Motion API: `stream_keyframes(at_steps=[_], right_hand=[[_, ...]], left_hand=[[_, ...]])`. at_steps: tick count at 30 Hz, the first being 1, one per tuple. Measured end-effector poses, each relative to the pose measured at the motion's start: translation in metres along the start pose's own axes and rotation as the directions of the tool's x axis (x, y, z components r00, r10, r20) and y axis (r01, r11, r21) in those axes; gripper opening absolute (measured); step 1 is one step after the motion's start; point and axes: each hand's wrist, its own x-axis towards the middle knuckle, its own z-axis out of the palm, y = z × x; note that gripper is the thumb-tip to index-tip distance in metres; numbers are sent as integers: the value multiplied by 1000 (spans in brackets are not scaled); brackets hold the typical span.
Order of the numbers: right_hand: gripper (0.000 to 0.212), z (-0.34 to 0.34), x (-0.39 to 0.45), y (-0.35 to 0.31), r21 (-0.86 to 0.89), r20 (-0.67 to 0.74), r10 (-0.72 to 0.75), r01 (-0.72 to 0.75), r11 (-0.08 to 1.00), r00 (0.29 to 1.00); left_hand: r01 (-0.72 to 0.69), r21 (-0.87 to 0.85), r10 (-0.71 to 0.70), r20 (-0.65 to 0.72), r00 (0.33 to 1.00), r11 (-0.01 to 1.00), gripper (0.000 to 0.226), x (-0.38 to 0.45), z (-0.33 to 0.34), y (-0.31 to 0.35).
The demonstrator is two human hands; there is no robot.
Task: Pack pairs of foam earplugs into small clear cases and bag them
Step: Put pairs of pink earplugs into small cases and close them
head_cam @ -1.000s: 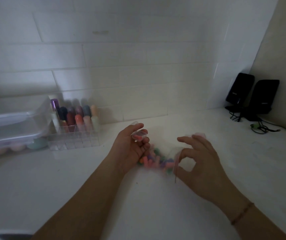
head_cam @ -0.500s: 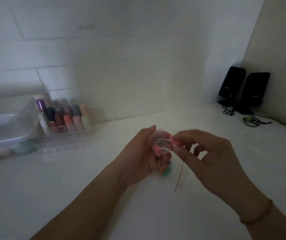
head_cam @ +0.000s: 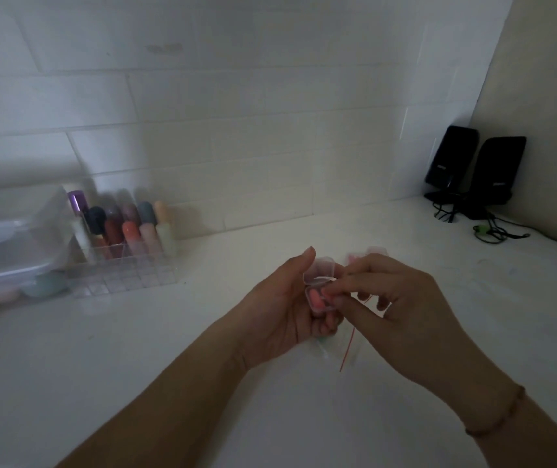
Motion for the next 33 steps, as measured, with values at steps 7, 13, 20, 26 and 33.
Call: stream_keyframes(at_steps=[7, 13, 20, 26, 33], right_hand=[[8, -7, 3, -8, 124, -172, 110, -90, 988, 979], [10, -4, 5, -1, 145, -138, 327, -308, 940, 935], [23, -2, 2, -14, 29, 85, 337, -340, 940, 938], [24, -20, 10, -9, 219, 22, 392, -387, 896, 920], [25, -36, 10, 59, -219, -196, 539, -573, 790, 819]], left_hand=[[-31, 3, 31, 10, 999, 1000, 37, -2, -1, 3], [-94, 116, 107, -113, 988, 989, 67, -3, -1, -1], [-285, 451, 324, -11, 946, 846, 64, -4, 8, -9], [-405, 637, 501, 34, 865, 656, 68, -3, 11, -15], [-146, 987, 556, 88, 827, 60, 42, -4, 4, -17]])
